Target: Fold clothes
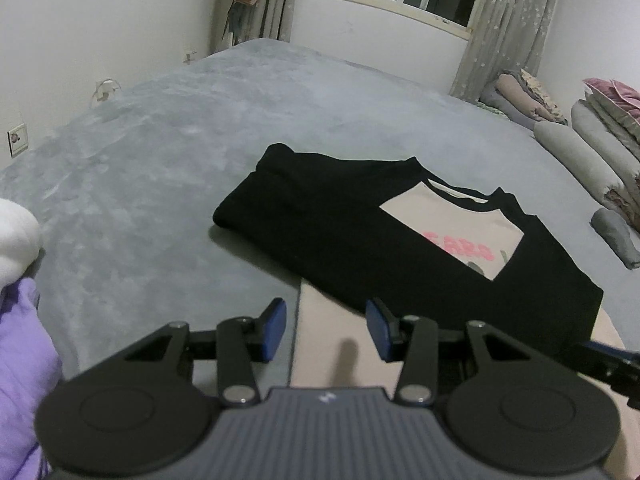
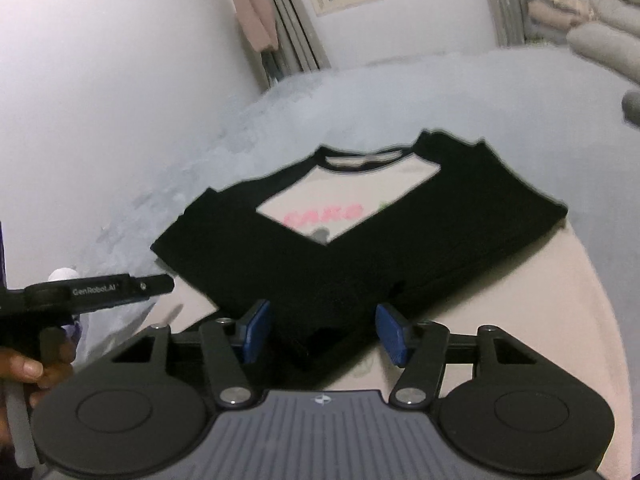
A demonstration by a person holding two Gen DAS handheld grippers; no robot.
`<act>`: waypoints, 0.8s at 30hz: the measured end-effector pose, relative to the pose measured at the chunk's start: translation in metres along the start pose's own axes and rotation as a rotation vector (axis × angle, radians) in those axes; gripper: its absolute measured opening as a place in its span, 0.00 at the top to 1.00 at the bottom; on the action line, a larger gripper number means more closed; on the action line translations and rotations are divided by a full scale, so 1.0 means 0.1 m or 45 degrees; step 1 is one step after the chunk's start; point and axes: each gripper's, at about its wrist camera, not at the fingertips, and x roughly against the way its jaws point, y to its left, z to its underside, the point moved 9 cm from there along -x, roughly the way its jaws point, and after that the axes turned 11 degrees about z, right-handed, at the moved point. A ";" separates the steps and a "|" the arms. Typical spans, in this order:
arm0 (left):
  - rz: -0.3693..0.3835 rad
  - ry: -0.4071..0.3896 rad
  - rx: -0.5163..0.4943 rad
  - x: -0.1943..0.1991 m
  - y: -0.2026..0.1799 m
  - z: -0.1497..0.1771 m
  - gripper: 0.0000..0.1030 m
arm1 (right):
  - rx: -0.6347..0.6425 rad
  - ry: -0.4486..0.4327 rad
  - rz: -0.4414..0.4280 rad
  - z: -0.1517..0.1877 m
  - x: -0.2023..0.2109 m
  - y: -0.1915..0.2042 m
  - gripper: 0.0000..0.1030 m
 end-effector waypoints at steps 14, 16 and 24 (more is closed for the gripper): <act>-0.048 0.045 0.052 -0.05 0.19 0.07 0.58 | 0.517 -0.063 0.110 0.28 -0.13 0.42 0.63; -0.043 0.041 0.066 -0.05 0.21 0.06 0.58 | 0.571 -0.094 0.152 0.28 -0.13 0.45 0.90; -0.028 0.018 0.029 -0.06 0.16 0.05 0.55 | 0.417 -0.411 0.205 -0.25 0.40 0.32 0.95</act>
